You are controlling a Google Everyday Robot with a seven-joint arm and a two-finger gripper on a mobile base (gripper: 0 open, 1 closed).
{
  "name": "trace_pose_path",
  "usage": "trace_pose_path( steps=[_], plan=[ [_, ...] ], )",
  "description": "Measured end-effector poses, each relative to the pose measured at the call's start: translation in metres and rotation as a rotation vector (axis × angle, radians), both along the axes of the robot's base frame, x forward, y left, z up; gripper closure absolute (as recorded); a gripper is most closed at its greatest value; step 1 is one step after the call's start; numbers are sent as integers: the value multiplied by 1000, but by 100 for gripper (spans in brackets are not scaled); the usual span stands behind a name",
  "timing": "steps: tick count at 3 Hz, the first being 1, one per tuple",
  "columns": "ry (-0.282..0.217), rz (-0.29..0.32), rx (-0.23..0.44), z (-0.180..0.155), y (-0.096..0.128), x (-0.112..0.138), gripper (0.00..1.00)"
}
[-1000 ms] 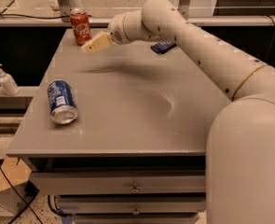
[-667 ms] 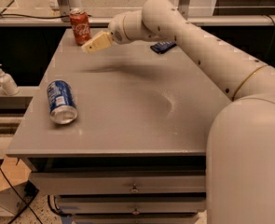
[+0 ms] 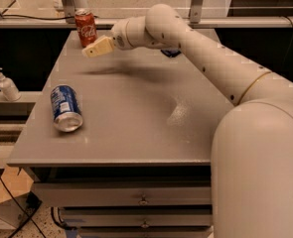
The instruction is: Pick coke can
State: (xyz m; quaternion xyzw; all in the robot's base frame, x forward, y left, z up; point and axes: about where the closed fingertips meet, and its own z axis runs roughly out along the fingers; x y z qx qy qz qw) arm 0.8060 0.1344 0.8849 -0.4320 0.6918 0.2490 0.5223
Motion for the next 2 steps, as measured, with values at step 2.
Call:
trace_pose_path(
  steps=[2],
  plan=[
    [-18,-14,46,-15,31,29,0]
  ],
)
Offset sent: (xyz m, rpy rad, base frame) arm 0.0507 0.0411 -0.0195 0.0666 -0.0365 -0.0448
